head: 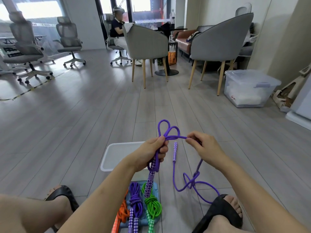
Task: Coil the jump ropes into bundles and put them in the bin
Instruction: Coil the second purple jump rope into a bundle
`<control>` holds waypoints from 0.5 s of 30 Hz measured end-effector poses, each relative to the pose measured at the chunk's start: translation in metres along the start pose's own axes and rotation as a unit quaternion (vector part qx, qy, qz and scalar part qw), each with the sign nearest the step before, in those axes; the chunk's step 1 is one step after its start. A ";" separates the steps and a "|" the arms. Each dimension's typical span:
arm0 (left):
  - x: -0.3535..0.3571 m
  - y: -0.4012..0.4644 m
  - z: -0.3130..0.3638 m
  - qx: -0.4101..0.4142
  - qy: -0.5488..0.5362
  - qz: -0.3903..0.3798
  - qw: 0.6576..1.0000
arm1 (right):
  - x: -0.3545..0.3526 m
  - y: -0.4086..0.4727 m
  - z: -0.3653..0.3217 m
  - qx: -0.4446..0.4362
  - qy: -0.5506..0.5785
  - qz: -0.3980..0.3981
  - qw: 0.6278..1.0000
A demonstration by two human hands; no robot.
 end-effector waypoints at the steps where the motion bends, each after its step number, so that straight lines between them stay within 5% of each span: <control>1: -0.005 -0.001 0.001 0.009 -0.030 0.011 0.999 | -0.004 -0.001 0.012 0.022 0.000 0.021 1.000; 7: -0.016 0.000 -0.010 -0.014 -0.073 0.055 0.996 | -0.014 -0.010 0.047 0.138 0.106 0.186 0.967; 15: -0.004 0.014 -0.016 0.025 -0.068 0.200 0.977 | 0.040 0.000 -0.001 0.140 0.265 0.155 0.941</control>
Point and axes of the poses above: each hand's wrist, its own y-axis towards the middle knuckle, its own x-axis out of the palm, z = x × y, the point moved 6 cm from there along y, towards the middle knuckle, and after that the axes turned 11 degrees about y, right-handed, at the moved point
